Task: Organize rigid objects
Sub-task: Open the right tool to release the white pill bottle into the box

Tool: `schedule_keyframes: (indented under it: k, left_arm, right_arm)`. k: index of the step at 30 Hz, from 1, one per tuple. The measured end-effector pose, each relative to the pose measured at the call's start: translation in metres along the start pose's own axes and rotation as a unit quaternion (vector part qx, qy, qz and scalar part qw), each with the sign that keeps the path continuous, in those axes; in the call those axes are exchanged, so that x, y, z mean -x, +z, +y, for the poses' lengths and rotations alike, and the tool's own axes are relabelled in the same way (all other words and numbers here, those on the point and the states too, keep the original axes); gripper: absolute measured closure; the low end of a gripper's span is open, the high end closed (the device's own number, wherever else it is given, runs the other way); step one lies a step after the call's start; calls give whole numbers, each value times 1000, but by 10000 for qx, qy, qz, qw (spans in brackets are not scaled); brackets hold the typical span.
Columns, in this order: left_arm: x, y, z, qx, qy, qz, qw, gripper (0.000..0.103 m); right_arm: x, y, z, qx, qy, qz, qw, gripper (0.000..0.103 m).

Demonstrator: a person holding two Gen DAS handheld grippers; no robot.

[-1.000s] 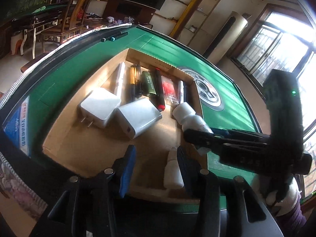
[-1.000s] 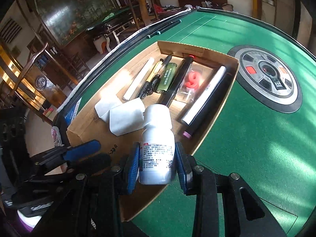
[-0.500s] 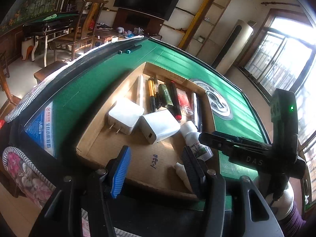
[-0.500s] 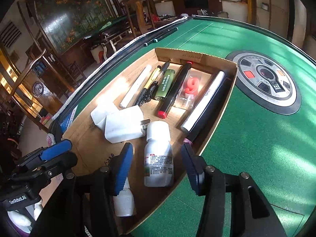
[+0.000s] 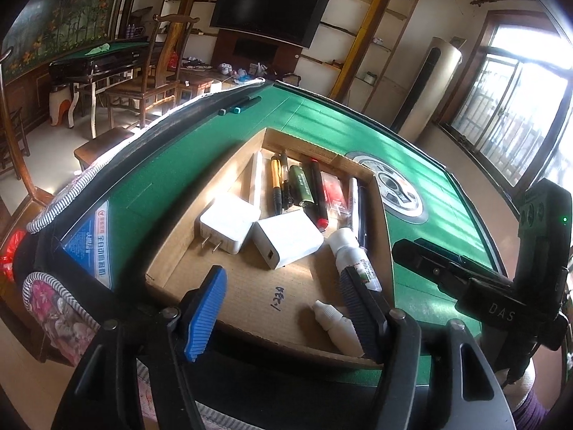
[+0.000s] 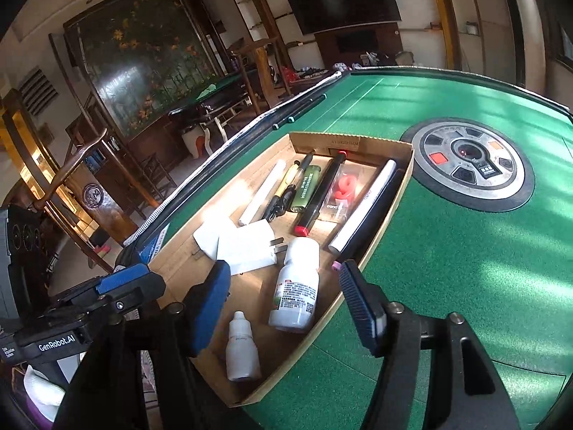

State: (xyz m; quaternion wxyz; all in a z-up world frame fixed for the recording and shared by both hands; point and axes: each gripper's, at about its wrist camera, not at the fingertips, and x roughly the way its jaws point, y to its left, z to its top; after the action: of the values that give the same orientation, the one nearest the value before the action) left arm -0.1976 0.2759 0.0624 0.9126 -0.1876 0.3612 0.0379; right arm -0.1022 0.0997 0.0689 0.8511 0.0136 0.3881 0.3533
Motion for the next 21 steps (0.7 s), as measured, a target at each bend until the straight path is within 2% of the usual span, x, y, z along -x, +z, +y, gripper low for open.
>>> schedule_keyframes:
  k: [2,6,15,18,21]
  left_arm:
    - [0,2,0,67,7,10,10000,34]
    - [10,5,-1,2,184,-150,9997,32]
    - [16,8,-3,106,476,-202,9986,32]
    - [15,11,-14,-60,627,-218,9978,32]
    - [11,17,-32,-298,717,-183,9968,29]
  right_arm:
    - [-1,0,3,100,-67,-53,9999,31]
    - [-4,2,4,119,61,-88,9999,31]
    - [3,11,-11,62,2,-243,9997,31]
    - [16,18,-17,250,-142,-380,9989,30]
    - [29,21,-27,391,-509,-577,9963,27]
